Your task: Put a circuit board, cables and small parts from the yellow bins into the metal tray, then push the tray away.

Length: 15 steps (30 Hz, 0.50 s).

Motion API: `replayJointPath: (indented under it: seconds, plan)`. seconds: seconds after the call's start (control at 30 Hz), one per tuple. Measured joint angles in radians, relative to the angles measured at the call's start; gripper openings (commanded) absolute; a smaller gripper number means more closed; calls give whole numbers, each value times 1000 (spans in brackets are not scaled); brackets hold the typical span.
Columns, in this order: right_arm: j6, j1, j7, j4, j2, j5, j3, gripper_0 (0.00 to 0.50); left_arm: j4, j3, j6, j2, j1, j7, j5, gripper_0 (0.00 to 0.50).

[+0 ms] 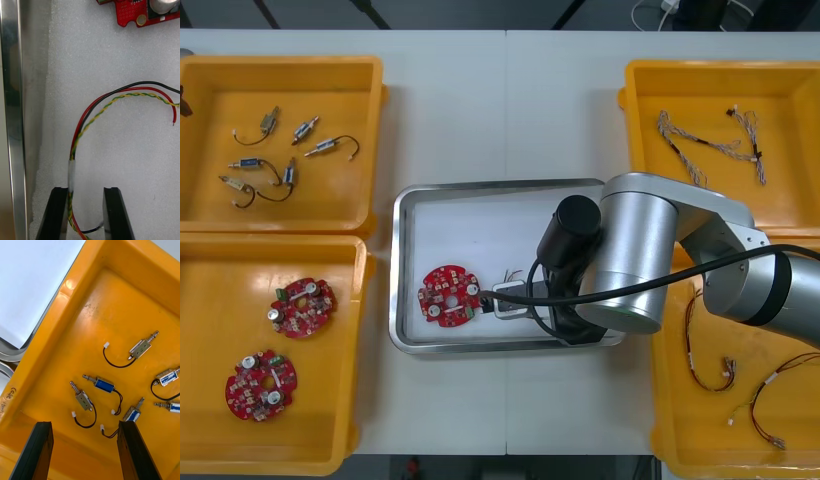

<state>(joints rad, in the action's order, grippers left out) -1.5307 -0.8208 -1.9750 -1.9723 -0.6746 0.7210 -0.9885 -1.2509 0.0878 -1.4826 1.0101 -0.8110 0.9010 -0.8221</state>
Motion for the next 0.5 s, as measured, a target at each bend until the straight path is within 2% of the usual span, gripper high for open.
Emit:
replayJointPath:
  seconds: [0.03, 0.23, 0.3, 0.4, 0.5]
  plan:
    - [0, 0, 0, 2, 4, -3, 0, 500, 0, 16, 8, 0, 0, -48, 0, 500]
    - [-4, -1, 0, 3, 11, -4, 0, 500, 1, 126, 46, 0, 0, -515, -4, 500]
    - [-24, -3, 0, 2, 11, -4, 1, 500, 1, 147, 62, 0, 1, -619, -4, 500]
    - [-96, -5, 0, -14, 12, 0, 25, 500, 3, 151, 87, -1, 6, -619, -4, 500]
    - [-156, -5, 0, -39, 12, 34, 81, 500, 4, 151, 105, -1, 12, -509, -11, 500]
